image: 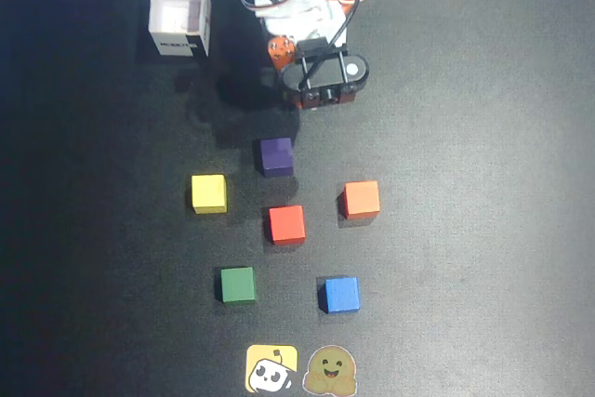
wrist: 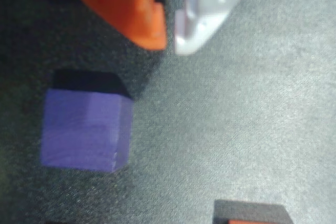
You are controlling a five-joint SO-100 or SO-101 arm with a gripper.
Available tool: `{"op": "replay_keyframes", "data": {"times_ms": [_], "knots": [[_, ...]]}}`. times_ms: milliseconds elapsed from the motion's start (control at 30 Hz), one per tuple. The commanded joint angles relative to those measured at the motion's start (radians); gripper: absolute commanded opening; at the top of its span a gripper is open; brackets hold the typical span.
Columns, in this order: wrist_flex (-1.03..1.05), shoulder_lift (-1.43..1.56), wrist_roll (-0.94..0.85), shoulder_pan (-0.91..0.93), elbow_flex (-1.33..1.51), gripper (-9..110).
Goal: Put the purple cube on top of the yellow cube.
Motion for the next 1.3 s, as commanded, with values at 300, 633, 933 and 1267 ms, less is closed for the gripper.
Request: {"op": "replay_keyframes", "data": {"times_ms": [300,633,933,1267], "knots": [[0.002,0.011,-0.006,0.009,-0.006,0],[-0.015,0.011,0.067,0.003,-0.009,13],[-0.109,-0.166,0.091,-0.005,-0.08,20],[-0.17,-0.87,0.08,0.026,-0.44,22]]}}
